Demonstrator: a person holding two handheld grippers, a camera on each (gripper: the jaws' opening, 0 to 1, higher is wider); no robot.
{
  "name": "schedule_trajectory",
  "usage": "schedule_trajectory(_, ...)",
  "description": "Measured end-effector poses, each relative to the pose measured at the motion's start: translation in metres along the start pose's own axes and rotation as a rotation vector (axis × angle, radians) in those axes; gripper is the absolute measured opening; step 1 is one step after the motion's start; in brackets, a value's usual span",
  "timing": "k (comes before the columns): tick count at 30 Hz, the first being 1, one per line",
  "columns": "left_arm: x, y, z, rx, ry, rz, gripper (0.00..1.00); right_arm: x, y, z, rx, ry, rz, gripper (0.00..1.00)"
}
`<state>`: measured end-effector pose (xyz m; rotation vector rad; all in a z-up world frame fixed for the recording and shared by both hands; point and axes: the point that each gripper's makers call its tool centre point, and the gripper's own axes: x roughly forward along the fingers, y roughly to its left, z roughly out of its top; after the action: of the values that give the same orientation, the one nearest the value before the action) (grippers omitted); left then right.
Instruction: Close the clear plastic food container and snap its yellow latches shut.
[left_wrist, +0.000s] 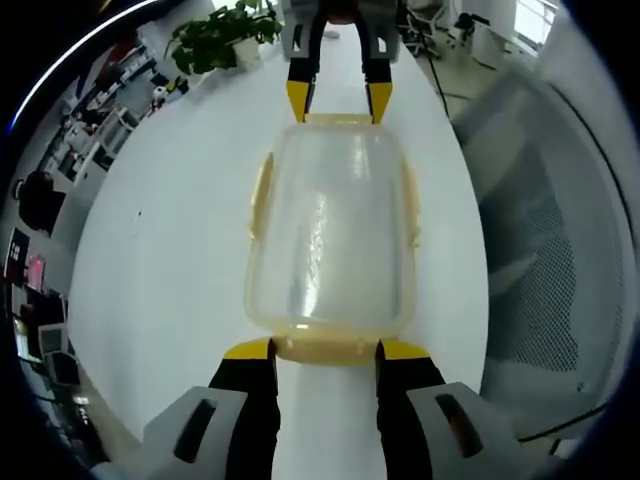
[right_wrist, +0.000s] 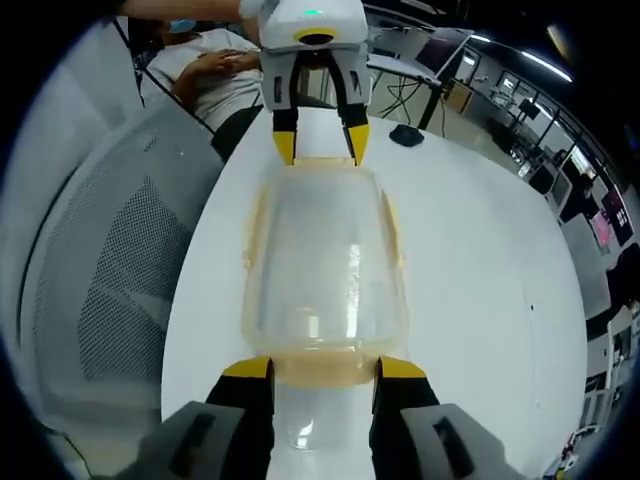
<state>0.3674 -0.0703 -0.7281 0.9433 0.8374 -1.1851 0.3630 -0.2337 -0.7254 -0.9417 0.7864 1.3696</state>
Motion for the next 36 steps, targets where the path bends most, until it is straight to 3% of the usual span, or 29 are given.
schedule_trajectory(22,0.016,0.003,0.047,-0.015,-0.032,-0.009,0.35,-0.021,-0.009,-0.044,-0.006,0.017,0.006,0.35)
schedule_trajectory(36,0.024,0.0,0.067,-0.02,-0.041,-0.011,0.35,-0.029,-0.01,-0.063,-0.012,0.015,0.015,0.35)
